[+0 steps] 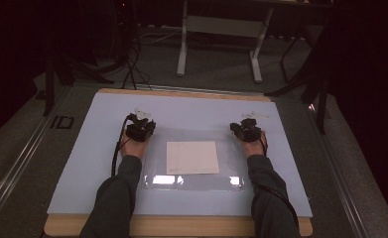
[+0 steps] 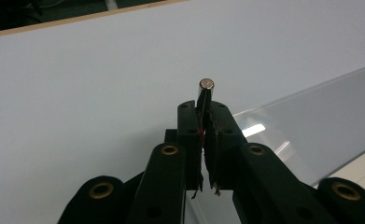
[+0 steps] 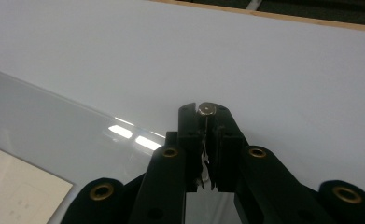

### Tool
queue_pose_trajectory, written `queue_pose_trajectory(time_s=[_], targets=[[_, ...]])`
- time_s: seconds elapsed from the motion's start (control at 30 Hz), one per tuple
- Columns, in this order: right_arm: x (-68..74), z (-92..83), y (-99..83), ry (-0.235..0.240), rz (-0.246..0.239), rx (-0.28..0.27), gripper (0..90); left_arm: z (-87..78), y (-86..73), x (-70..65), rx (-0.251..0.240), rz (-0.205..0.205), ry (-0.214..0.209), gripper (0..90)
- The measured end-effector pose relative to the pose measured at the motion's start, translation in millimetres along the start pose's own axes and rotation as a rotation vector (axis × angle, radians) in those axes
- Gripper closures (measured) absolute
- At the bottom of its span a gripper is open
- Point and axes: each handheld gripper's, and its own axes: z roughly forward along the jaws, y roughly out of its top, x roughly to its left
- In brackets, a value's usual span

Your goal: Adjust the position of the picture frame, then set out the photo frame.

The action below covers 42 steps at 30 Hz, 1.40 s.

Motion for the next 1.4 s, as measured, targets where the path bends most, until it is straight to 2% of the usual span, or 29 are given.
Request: queue_pose_trajectory(time_s=[0.33, 0.43, 0.53, 0.63, 0.67, 0.73, 0.87, 0.93, 0.97, 1.0, 1.03, 1.17, 1.27, 1.4], targets=[[0.9, 1.4, 0.7, -0.001, 0.014, -0.001, 84.0, -1.2, -2.4, 2.0, -0.008, -0.003, -0.008, 83.8], [1.7, 0.6, 0.7, -0.008, 0.009, 0.003, 83.3, -6.1, -7.0, 4.4, -0.02, -0.017, -0.002, 72.7], [0.9, -2.2, -1.1, -0.005, 0.017, 0.005, 79.3, -13.5, -13.9, 7.5, -0.013, -0.012, -0.008, 67.5], [-0.3, -6.1, -3.6, 0.002, 0.011, 0.013, 75.8, -16.7, -16.4, 8.6, -0.013, -0.015, -0.018, 66.5], [-2.2, -10.9, -6.9, 0.0, -0.006, 0.015, 75.7, -27.2, -23.0, 9.9, -0.015, -0.018, -0.037, 65.1], [-5.9, -14.8, -8.9, 0.008, -0.002, 0.01, 73.1, -36.5, -28.0, 8.5, -0.017, -0.024, -0.06, 65.0], [-5.7, -15.0, -6.4, 0.011, -0.016, -0.006, 74.0, -57.8, -40.5, -0.7, -0.046, -0.029, -0.126, 64.6], [-3.9, -15.0, -2.5, 0.02, -0.006, -0.03, 78.1, -66.4, -45.2, -6.6, -0.061, -0.001, -0.137, 64.0], [-2.6, -14.7, -0.4, 0.018, -0.01, -0.033, 80.1, -66.4, -45.2, -6.6, -0.061, -0.001, -0.137, 63.9], [-1.1, -13.9, 1.2, 0.014, -0.015, -0.031, 81.9, -69.2, -44.5, -10.4, -0.079, 0.039, -0.115, 63.2], [0.3, -13.0, 2.2, 0.006, -0.019, -0.026, 82.5, -68.1, -41.6, -10.6, -0.084, 0.049, -0.101, 63.2], [3.5, -12.7, 1.3, -0.017, -0.007, -0.038, 83.2, -54.7, -24.1, -7.8, -0.094, 0.028, -0.07, 64.6], [3.2, -12.4, 0.4, -0.014, 0.009, -0.048, 83.2, -41.8, -11.8, -6.1, -0.091, 0.014, -0.051, 67.4], [3.0, -12.4, 1.4, -0.013, 0.006, -0.043, 83.3, -26.6, -0.1, -1.7, -0.08, -0.034, -0.033, 72.4]])
